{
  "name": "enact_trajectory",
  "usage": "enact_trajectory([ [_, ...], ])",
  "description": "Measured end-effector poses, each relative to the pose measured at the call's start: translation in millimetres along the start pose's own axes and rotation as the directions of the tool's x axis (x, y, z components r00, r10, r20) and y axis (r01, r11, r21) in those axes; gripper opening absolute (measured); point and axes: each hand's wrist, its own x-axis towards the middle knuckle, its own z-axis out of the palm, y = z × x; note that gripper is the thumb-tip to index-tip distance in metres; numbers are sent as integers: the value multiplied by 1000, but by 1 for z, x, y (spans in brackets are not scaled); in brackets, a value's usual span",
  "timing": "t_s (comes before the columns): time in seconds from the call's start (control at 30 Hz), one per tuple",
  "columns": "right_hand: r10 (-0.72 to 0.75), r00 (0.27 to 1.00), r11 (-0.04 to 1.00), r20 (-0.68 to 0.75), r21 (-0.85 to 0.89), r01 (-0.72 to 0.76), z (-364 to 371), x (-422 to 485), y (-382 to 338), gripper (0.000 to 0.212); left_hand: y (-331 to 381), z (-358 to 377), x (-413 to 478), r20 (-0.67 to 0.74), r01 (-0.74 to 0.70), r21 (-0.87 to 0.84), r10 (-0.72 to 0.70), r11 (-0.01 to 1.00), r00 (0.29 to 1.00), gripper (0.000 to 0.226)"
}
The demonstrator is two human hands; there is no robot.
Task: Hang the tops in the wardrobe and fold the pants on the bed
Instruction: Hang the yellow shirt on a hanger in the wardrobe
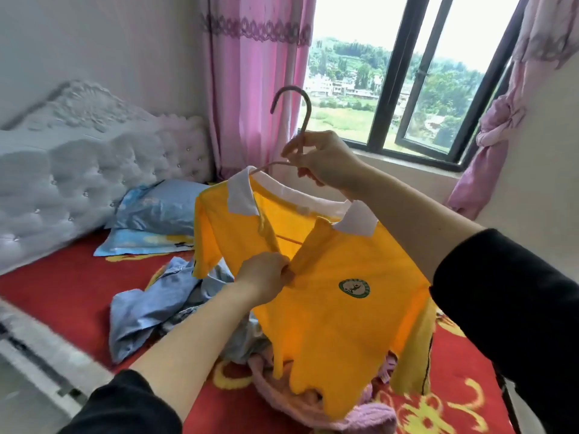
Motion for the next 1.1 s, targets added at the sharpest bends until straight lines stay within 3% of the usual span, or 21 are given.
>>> enact_trajectory([
  [0.13, -67, 996, 994, 66, 91, 60, 40, 9, -41, 14, -46, -21, -53, 35, 90, 11, -90, 996, 995, 25],
  [0.27, -148, 983, 980, 110, 148, 131, 100, 13, -86, 8, -92, -40, -113, -1, 191, -24, -191, 981, 982, 39],
  [0.37, -217, 964, 962, 156, 199, 184, 157, 12, -120, 18, -125, -57, -162, 18, 275, -92, -274, 957, 961, 40],
  [0.47, -270, 943, 941, 196, 259, 216, 213, 8, -159, 12, -160, -80, -214, 29, 357, -187, -358, 915, 933, 36],
  [0.67, -398, 826, 908, 399, 297, 294, 332, -1, -266, 14, -255, -141, -328, -6, 492, -227, -507, 840, 862, 14],
  [0.73, -415, 791, 905, 450, 298, 305, 368, -4, -302, 19, -289, -167, -368, -68, 532, -257, -564, 807, 823, 20],
  [0.8, -435, 755, 898, 490, 296, 325, 403, -10, -335, 21, -321, -197, -411, -156, 578, -331, -648, 746, 746, 20],
  [0.87, -458, 727, 888, 512, 307, 343, 438, -16, -365, 20, -349, -229, -454, -299, 581, -462, -735, 670, 609, 22],
  [0.97, -486, 680, 873, 549, 336, 352, 488, -25, -407, 14, -388, -277, -513, -631, 629, -459, -729, 627, 266, 34],
  [1.0, -497, 662, 867, 561, 344, 360, 504, -29, -421, 11, -400, -293, -529, -696, 666, -425, -692, 613, 192, 31],
  [1.03, -512, 644, 859, 568, 350, 374, 519, -32, -436, 9, -410, -309, -542, -720, 695, -406, -676, 593, 156, 30],
  [1.1, -551, 611, 835, 569, 368, 410, 548, -38, -467, 9, -432, -340, -562, -691, 732, -383, -701, 564, 179, 32],
])
